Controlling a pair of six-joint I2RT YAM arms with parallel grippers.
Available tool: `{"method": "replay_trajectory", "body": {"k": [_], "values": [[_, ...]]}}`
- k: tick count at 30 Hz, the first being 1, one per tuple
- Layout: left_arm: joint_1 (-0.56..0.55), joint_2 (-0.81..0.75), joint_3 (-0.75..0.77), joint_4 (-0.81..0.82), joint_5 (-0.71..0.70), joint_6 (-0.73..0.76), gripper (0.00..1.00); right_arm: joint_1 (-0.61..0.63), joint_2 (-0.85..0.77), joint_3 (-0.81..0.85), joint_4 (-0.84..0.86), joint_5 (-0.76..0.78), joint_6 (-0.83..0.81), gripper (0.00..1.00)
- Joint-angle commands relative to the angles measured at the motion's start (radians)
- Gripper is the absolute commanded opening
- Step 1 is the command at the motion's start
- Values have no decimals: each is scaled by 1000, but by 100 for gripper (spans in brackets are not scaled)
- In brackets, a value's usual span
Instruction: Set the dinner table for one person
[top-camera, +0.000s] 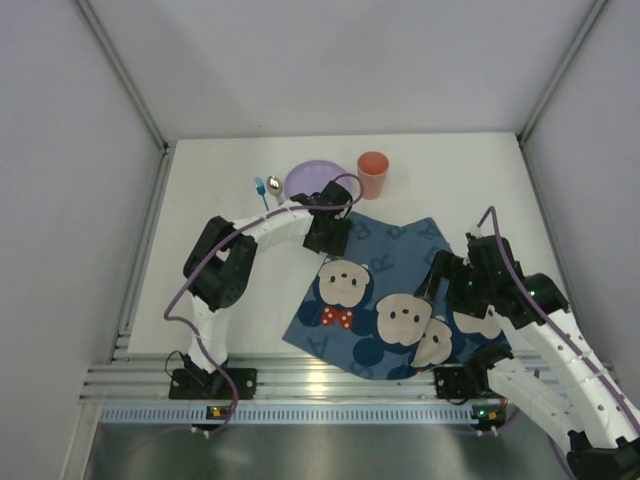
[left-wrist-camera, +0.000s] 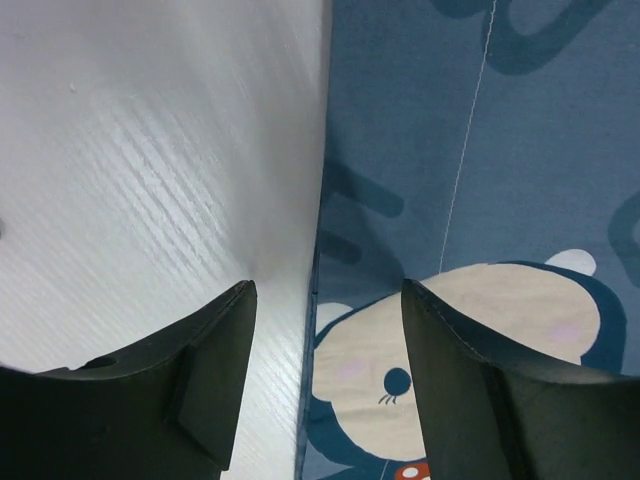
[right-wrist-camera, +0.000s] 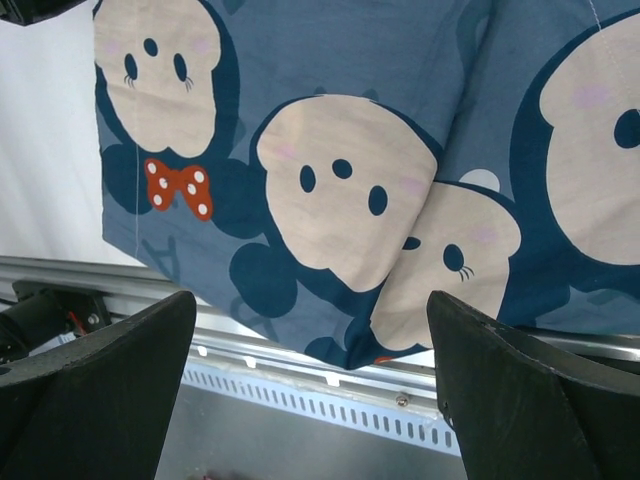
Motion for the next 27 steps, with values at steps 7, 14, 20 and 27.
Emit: {"method": "replay_trajectory", "body": {"k": [7, 14, 20, 27], "values": [[17, 66, 71, -5, 100, 57, 40, 5, 51, 23, 13, 40, 6, 100], [17, 72, 54, -18, 103, 51, 0, 5, 61, 9, 29, 46, 9, 100], [17, -47, 45, -58, 73, 8, 0, 2, 144, 60, 51, 44, -25, 100], [17, -261, 62, -141, 2, -52, 0, -31, 313, 201, 80, 83, -109, 100]]}}
